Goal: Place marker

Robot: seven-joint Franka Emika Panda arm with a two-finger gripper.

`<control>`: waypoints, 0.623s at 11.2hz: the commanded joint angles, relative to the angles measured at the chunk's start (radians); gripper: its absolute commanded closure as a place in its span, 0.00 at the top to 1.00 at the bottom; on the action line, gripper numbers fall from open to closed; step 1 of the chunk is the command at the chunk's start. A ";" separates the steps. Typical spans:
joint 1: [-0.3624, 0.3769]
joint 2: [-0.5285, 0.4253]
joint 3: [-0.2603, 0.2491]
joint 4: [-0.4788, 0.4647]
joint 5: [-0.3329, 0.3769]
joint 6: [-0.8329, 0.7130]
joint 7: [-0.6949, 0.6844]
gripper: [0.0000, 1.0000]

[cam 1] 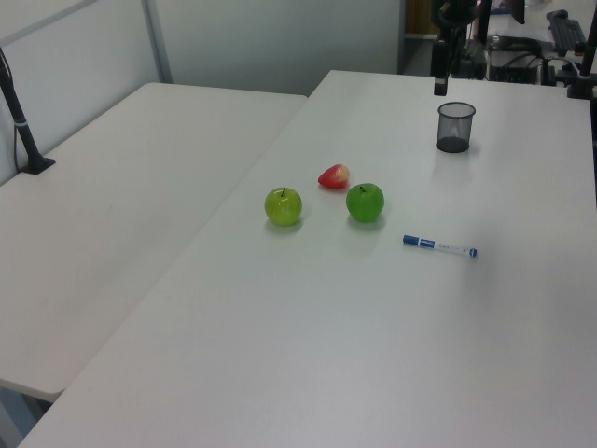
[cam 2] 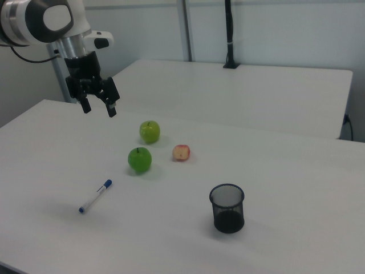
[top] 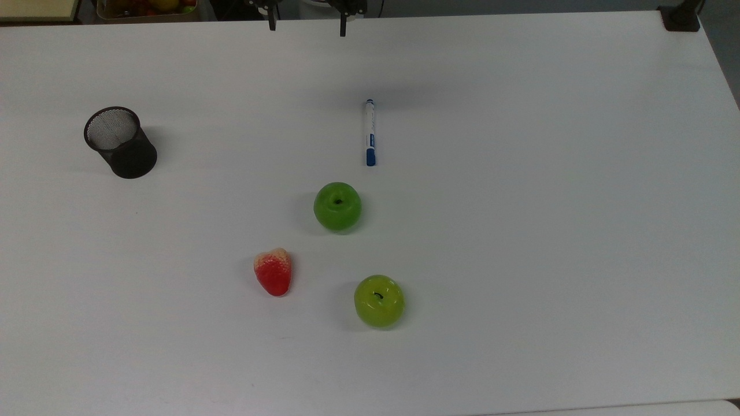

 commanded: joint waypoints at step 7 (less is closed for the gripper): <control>0.003 0.003 -0.008 -0.010 0.009 0.030 0.017 1.00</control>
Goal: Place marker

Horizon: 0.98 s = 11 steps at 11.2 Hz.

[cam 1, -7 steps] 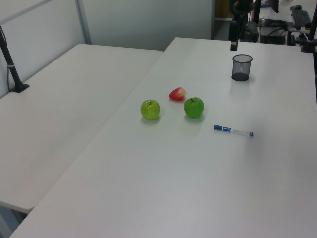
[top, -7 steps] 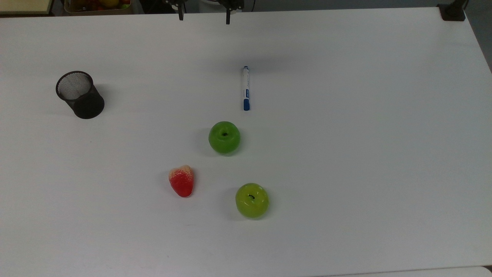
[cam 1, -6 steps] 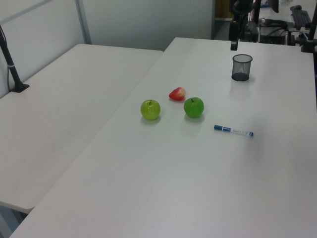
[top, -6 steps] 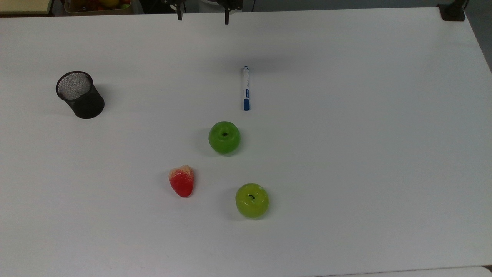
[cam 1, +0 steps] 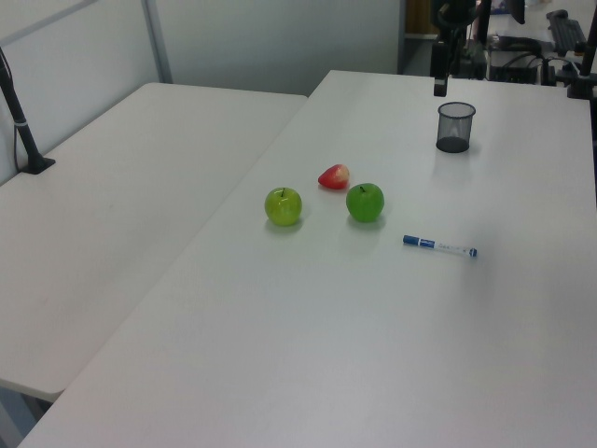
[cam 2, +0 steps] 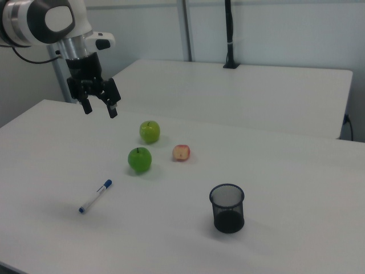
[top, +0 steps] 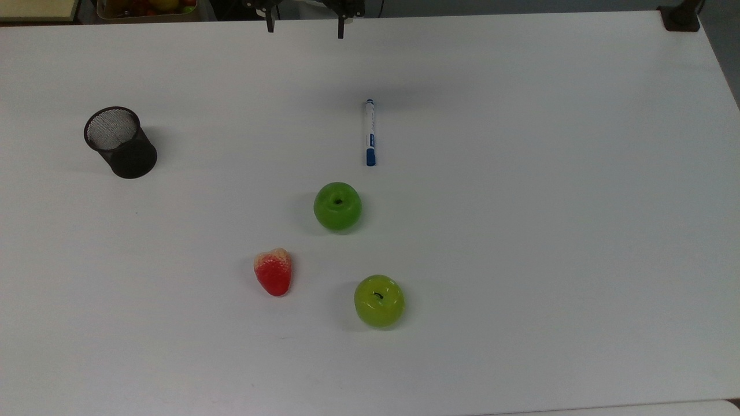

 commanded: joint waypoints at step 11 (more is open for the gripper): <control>0.039 0.003 0.064 -0.132 0.012 0.127 0.021 1.00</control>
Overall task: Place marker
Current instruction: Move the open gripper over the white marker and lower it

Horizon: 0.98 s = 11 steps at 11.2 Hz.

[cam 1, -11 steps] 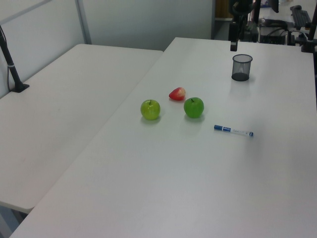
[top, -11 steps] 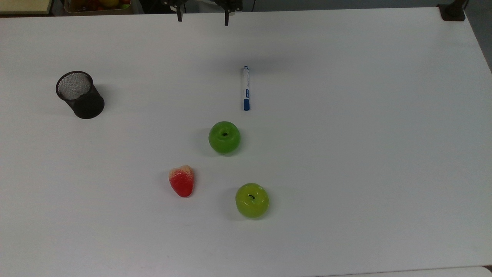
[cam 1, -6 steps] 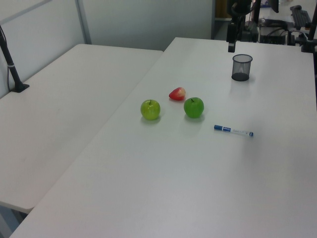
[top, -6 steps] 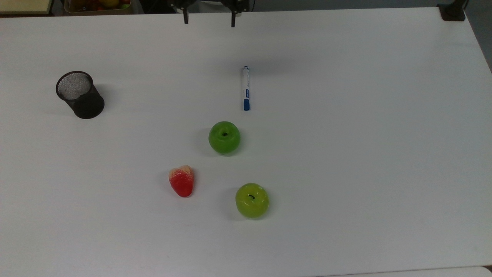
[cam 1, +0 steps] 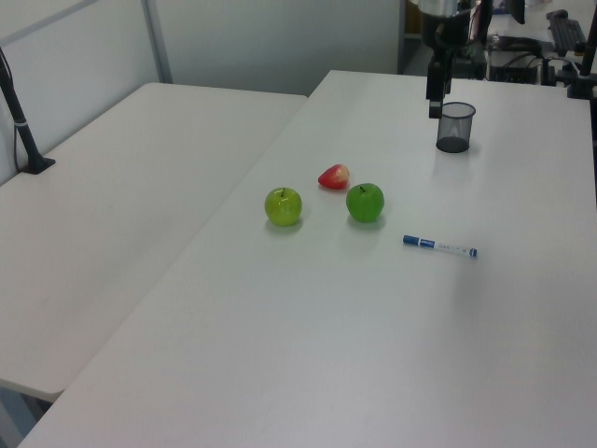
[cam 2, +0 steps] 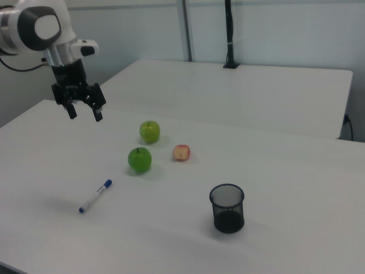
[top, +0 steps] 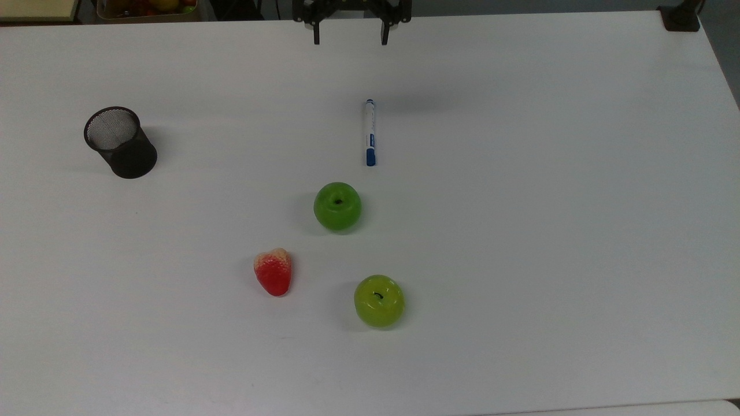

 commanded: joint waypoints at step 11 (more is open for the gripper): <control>0.016 0.111 0.000 -0.351 -0.006 0.439 0.104 1.00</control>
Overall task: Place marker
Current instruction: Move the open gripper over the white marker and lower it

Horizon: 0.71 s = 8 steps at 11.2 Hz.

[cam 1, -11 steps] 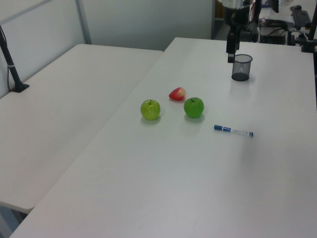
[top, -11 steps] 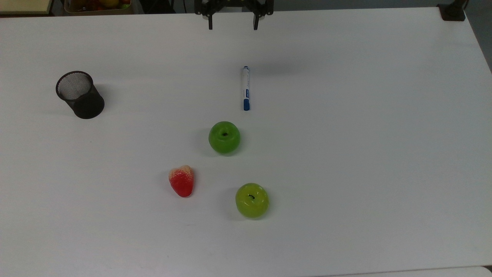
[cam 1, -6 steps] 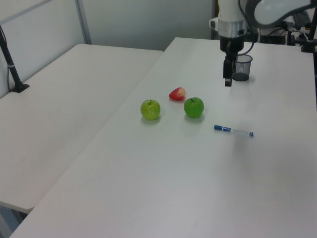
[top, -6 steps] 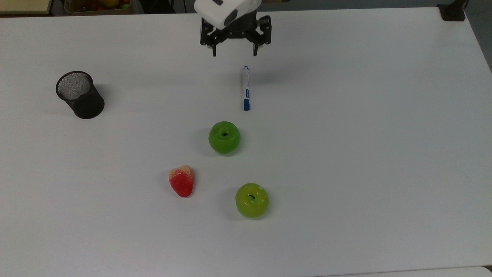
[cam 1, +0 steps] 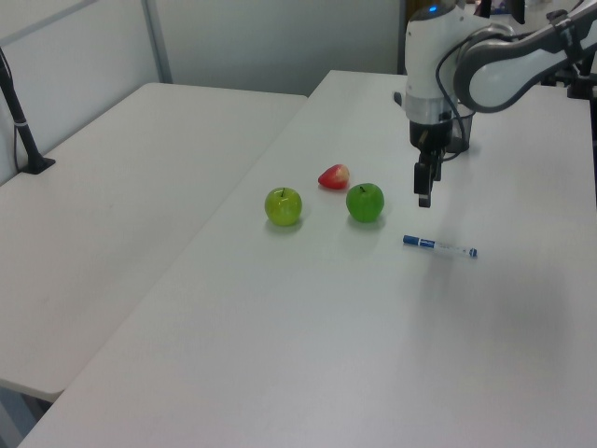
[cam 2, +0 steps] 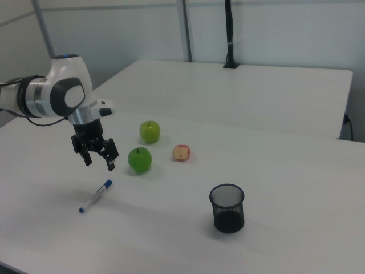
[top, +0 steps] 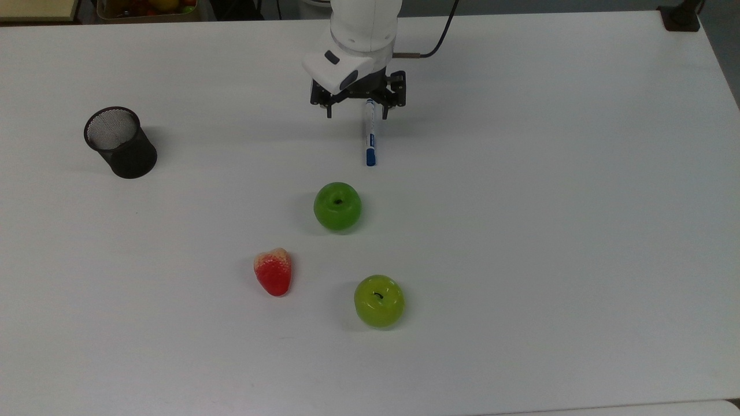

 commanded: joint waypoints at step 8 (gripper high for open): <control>0.012 0.113 -0.004 -0.051 -0.008 0.179 0.030 1.00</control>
